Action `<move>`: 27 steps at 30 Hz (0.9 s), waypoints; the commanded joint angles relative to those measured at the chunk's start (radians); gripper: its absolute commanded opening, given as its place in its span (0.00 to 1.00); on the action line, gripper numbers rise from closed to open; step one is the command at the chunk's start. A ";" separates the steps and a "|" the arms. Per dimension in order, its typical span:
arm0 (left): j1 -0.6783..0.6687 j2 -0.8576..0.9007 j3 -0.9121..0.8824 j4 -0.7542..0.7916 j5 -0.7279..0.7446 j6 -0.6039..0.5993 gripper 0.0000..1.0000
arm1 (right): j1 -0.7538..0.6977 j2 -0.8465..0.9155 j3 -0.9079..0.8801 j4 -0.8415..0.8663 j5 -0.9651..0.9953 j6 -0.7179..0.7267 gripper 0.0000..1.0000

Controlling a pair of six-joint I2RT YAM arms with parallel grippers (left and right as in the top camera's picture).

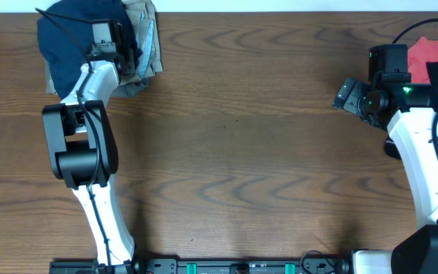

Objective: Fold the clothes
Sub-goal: 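Press and smooth the navy trousers on the stack with the left gripper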

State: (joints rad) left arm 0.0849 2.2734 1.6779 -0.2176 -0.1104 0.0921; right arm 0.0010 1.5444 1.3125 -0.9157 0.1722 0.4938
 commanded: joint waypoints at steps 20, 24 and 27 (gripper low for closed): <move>-0.145 -0.467 0.000 -0.598 0.077 -0.156 0.74 | 0.002 -0.001 0.002 0.000 0.004 0.006 0.99; -0.161 -0.531 0.000 -0.783 0.126 -0.285 0.77 | 0.002 -0.001 0.002 0.000 0.003 0.007 0.99; -0.165 -0.563 0.000 -0.892 0.266 -0.296 0.79 | 0.002 -0.001 0.002 0.000 0.003 0.007 0.99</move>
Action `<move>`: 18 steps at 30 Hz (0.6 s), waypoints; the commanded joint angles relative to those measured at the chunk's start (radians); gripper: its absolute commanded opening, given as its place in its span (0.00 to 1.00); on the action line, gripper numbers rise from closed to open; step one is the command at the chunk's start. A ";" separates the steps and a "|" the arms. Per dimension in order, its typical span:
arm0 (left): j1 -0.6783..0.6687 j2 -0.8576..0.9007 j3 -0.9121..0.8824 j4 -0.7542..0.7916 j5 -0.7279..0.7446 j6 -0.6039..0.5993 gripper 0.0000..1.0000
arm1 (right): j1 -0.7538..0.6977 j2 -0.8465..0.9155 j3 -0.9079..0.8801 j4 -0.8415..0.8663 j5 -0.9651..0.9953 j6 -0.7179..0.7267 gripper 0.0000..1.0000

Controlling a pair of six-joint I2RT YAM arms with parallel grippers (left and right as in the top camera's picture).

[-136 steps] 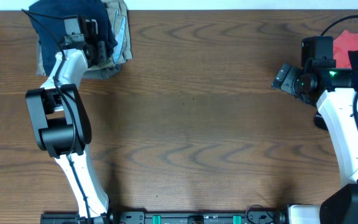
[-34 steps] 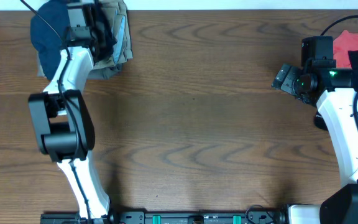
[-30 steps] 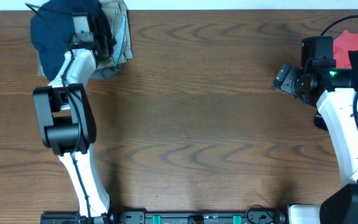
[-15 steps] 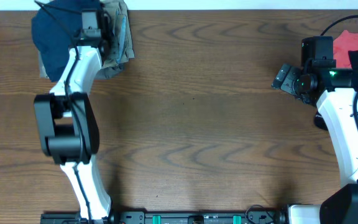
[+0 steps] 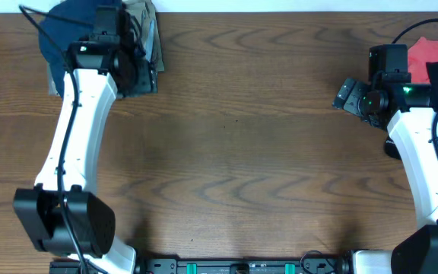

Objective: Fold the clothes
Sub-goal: 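Press and smooth the navy trousers on the stack with the left gripper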

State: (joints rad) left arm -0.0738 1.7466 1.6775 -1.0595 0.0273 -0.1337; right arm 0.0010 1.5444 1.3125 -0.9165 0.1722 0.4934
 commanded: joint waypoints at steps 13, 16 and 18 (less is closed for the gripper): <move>-0.006 -0.050 0.000 -0.201 0.205 -0.070 0.98 | 0.002 -0.001 0.002 0.001 0.004 0.007 0.99; -0.006 -0.050 0.000 -0.201 0.205 -0.070 0.98 | 0.002 -0.001 0.002 0.001 0.004 0.007 0.99; -0.006 -0.050 0.000 -0.201 0.205 -0.070 0.98 | 0.002 -0.001 0.002 0.001 0.004 0.007 0.99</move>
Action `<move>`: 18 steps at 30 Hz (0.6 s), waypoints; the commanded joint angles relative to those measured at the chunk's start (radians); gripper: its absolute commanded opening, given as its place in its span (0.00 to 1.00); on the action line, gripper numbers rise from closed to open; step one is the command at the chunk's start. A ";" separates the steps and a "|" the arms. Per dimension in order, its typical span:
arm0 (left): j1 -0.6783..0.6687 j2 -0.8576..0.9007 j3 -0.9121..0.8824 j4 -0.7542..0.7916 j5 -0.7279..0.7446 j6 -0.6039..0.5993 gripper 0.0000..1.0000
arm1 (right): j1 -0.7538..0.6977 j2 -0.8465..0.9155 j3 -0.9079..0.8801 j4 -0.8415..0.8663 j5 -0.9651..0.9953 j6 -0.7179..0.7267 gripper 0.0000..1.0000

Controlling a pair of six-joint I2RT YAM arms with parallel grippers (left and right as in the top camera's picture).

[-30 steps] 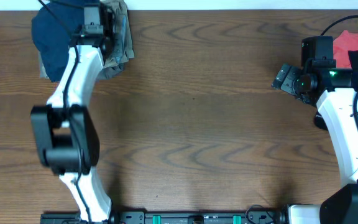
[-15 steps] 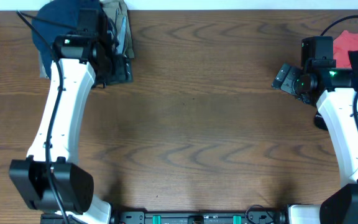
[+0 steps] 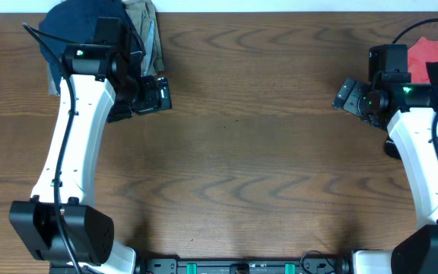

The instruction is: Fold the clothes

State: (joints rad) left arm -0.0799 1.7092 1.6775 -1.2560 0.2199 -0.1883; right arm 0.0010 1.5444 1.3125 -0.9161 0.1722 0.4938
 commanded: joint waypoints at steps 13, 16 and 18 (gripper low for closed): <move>-0.005 -0.017 0.000 -0.065 0.016 -0.016 0.98 | 0.002 -0.001 0.002 0.000 0.004 0.007 0.99; -0.006 -0.031 -0.003 -0.080 0.016 -0.016 0.98 | 0.002 -0.001 0.002 0.000 0.004 0.006 0.99; -0.006 -0.055 -0.018 -0.078 0.016 -0.016 0.98 | 0.002 -0.001 0.002 0.000 0.004 0.007 0.99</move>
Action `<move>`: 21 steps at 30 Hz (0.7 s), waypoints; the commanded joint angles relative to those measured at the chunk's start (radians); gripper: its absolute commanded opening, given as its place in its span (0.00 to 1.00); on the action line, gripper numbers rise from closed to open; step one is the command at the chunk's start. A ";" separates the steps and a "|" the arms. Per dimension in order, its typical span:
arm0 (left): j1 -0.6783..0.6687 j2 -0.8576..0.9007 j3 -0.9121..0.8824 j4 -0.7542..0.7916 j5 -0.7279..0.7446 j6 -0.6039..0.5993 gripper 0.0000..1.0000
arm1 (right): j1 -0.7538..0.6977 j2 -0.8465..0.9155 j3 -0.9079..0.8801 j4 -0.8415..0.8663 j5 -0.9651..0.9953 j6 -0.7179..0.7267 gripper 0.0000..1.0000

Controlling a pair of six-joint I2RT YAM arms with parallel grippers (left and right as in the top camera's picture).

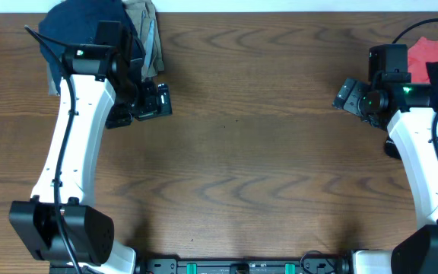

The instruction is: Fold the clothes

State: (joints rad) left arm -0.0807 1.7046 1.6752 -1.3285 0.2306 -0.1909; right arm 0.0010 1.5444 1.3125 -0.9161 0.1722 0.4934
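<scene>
A pile of clothes lies at the far left corner: a navy garment [71, 19] with a khaki one [144, 19] beside it. My left gripper [160, 100] hovers over bare wood just right of and nearer than the pile, holding nothing; how its jaws stand is unclear from above. A red garment [432, 50] and a dark one lie at the far right edge, partly under the right arm. My right gripper [344, 94] points left over the table, away from them, and its jaws are too small to read.
The brown wooden table [242, 167] spans the view. A black cable [413, 29] arcs near the right arm. The arms' bases stand at the near edge.
My left gripper has shifted slightly toward the near side, staying off the pile. The right arm and the clothes have not moved.
My left gripper was first on the pile at the far left, arm bent back. Then it sat at the pile's right edge over the khaki garment. Later it was off the pile over bare table, where it still is. The right arm stayed still.
</scene>
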 commanded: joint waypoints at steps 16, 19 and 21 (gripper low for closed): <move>-0.005 -0.645 -0.677 0.430 -0.040 0.060 0.98 | 0.002 -0.001 0.002 0.000 0.004 0.007 0.99; -0.005 -0.809 -0.851 0.544 -0.039 0.060 0.98 | 0.002 -0.001 0.002 0.000 0.004 0.007 0.99; -0.005 -0.911 -0.948 0.612 -0.039 0.059 0.98 | 0.002 0.000 0.002 0.000 0.004 0.007 0.99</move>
State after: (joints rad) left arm -0.0807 0.8982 0.8234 -0.7654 0.2028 -0.1520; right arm 0.0010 1.5444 1.3125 -0.9154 0.1722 0.4934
